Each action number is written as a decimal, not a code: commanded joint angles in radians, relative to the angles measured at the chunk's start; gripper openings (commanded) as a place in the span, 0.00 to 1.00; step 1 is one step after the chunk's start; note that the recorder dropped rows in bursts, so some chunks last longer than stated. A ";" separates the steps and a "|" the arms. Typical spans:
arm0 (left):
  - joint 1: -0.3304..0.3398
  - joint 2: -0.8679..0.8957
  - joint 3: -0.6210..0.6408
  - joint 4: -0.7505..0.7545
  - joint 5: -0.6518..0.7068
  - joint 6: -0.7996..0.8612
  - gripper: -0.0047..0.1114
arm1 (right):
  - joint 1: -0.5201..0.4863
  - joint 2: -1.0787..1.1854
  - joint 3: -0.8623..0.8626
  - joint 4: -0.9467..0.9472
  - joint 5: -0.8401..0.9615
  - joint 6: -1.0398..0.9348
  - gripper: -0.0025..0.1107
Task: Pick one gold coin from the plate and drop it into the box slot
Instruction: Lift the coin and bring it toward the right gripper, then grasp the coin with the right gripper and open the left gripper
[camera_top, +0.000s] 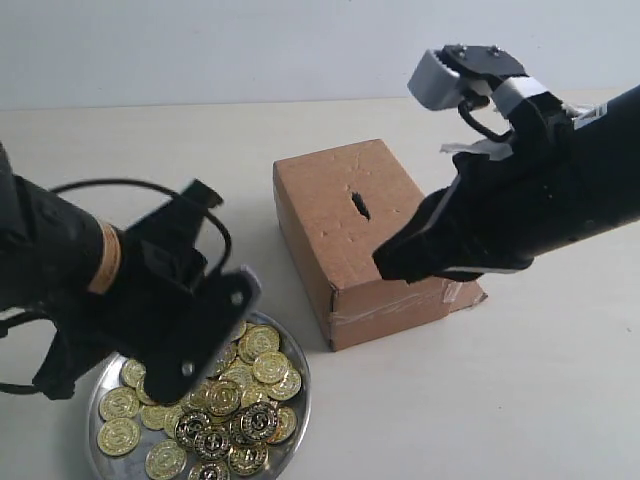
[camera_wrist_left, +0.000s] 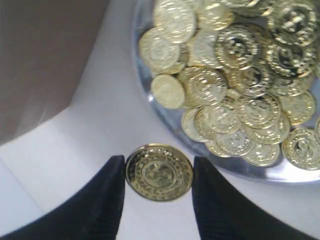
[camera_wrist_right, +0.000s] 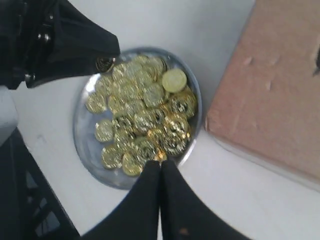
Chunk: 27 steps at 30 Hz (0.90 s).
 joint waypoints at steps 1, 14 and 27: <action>0.068 -0.124 -0.030 -0.167 -0.013 -0.093 0.30 | 0.002 0.003 0.052 0.346 -0.111 -0.233 0.02; 0.106 -0.261 -0.028 -0.486 -0.172 -0.085 0.30 | 0.108 0.042 0.121 0.888 -0.197 -0.570 0.02; 0.058 -0.265 -0.028 -0.537 -0.174 -0.015 0.30 | 0.142 0.073 0.090 0.948 -0.122 -0.662 0.03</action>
